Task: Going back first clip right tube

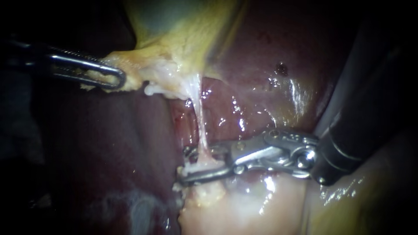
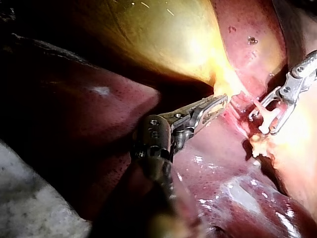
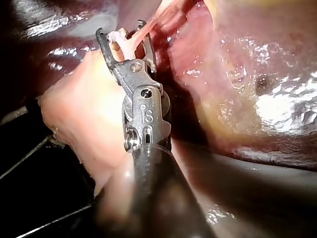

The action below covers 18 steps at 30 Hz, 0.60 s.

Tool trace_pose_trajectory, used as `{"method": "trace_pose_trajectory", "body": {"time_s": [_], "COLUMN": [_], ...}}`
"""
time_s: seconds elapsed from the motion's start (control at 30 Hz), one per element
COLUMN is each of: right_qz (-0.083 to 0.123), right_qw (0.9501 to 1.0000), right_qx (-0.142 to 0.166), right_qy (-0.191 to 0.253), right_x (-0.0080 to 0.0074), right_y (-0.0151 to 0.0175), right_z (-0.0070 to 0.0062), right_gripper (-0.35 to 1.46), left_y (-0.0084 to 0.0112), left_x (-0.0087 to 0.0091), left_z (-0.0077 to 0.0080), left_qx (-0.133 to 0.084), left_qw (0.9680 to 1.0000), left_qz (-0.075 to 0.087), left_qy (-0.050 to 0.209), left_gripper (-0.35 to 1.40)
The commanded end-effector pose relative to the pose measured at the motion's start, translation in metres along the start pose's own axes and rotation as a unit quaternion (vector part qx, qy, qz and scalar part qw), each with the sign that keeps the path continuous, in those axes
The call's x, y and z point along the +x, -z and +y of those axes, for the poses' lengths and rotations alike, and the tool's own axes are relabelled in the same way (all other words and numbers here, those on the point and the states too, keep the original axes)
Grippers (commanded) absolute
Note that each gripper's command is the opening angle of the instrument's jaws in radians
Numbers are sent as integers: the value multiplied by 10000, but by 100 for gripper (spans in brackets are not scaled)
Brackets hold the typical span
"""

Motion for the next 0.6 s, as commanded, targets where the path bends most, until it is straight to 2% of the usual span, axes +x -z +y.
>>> {"method": "trace_pose_trajectory", "body": {"time_s": [0.03, 0.2, 0.3, 0.6], "right_qz": [-9, -12, -9, 22], "right_qw": [10000, 9984, 9964, 9946], "right_qx": [5, 34, 67, -10], "right_qy": [94, 563, 847, 1037], "right_x": [-1, 0, 7, 28], "right_y": [4, 30, 53, 118], "right_z": [3, 9, 10, 11], "right_gripper": [50, 50, 50, 50], "left_y": [0, 0, 0, -1], "left_x": [0, -1, -1, -2], "left_z": [0, 0, 0, -1], "left_qx": [1, 1, 2, 3], "left_qw": [10000, 10000, 10000, 10000], "left_qz": [0, -1, -1, -1], "left_qy": [-1, -2, -3, -6], "left_gripper": [-35, -35, -35, -35]}}
